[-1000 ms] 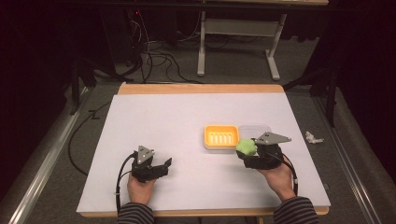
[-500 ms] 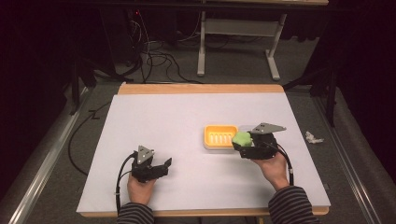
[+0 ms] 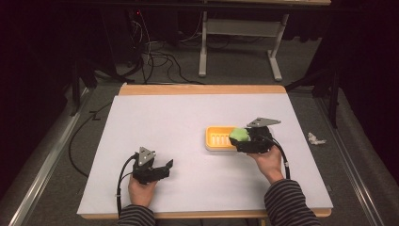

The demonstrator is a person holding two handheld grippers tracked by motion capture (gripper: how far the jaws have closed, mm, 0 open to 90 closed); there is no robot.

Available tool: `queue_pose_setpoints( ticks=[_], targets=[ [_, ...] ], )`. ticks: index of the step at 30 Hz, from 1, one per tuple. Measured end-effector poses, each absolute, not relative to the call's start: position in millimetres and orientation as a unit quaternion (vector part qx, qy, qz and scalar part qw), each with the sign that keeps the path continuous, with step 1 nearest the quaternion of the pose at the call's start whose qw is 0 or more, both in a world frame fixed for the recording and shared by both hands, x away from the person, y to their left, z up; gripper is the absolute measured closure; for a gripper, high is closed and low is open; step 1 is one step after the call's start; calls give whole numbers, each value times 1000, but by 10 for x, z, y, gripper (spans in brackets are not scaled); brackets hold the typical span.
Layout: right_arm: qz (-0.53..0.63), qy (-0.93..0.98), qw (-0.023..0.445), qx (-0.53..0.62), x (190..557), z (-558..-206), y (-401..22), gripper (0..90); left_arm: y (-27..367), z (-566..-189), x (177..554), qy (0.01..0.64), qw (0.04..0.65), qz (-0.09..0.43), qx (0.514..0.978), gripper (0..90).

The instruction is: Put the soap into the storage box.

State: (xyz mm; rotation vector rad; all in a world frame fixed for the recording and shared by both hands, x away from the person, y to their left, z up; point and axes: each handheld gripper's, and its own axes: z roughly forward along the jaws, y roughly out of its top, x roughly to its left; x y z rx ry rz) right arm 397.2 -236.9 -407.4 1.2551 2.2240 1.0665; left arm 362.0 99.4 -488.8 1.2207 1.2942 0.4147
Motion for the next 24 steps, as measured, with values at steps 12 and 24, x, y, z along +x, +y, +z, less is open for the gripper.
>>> queue_pose_setpoints(
  ticks=[12,24],
  targets=[
    [376,787,183,453,4095,-4117,-2219,273,975,-4895,3612,554,608,178,540,196],
    [368,794,184,448,4230,-4176,-2123,272,978,-4893,3616,556,609,178,537,200]
  ],
)
